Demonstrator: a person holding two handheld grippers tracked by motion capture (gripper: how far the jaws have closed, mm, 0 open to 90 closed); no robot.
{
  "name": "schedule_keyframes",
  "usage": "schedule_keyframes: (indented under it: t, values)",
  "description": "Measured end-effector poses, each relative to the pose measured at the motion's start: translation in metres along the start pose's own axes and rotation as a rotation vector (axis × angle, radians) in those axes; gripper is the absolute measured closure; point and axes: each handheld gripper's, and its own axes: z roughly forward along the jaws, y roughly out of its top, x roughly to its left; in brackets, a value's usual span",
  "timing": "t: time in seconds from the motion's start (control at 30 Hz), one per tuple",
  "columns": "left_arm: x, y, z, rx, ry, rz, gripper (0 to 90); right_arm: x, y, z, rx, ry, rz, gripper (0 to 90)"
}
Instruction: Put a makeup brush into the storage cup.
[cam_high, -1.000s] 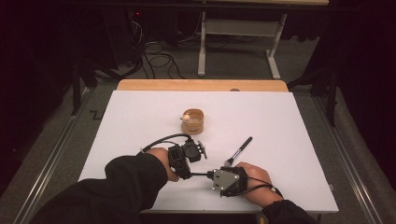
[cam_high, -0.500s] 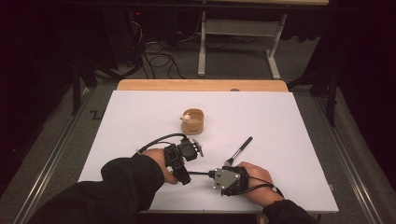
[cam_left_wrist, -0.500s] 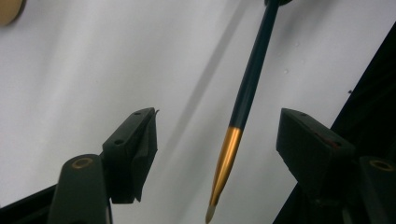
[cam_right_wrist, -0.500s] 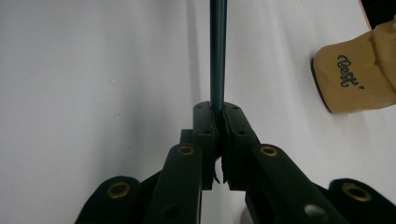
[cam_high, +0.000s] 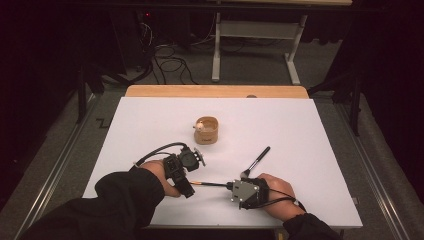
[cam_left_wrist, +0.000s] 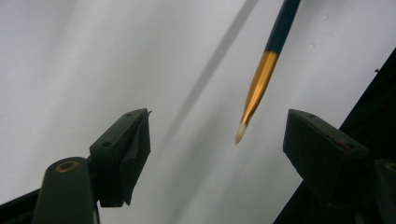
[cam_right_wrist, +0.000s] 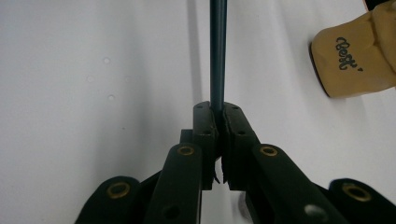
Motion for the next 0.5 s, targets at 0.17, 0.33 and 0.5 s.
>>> schedule_keyframes:
  t: [0.17,0.33,0.5]
  values:
    - [0.008,-0.011,0.0,-0.002,0.001,-0.036,23.1,-0.002,-0.003,-0.001,0.003,-0.004,0.0,87.1]
    - [0.015,-0.022,0.002,-0.008,0.004,-0.069,22.6,-0.002,-0.005,-0.001,0.007,-0.01,0.008,87.1]
    - [0.021,-0.033,0.006,-0.007,0.006,-0.1,22.1,-0.003,-0.007,-0.001,0.011,-0.008,0.012,87.1]
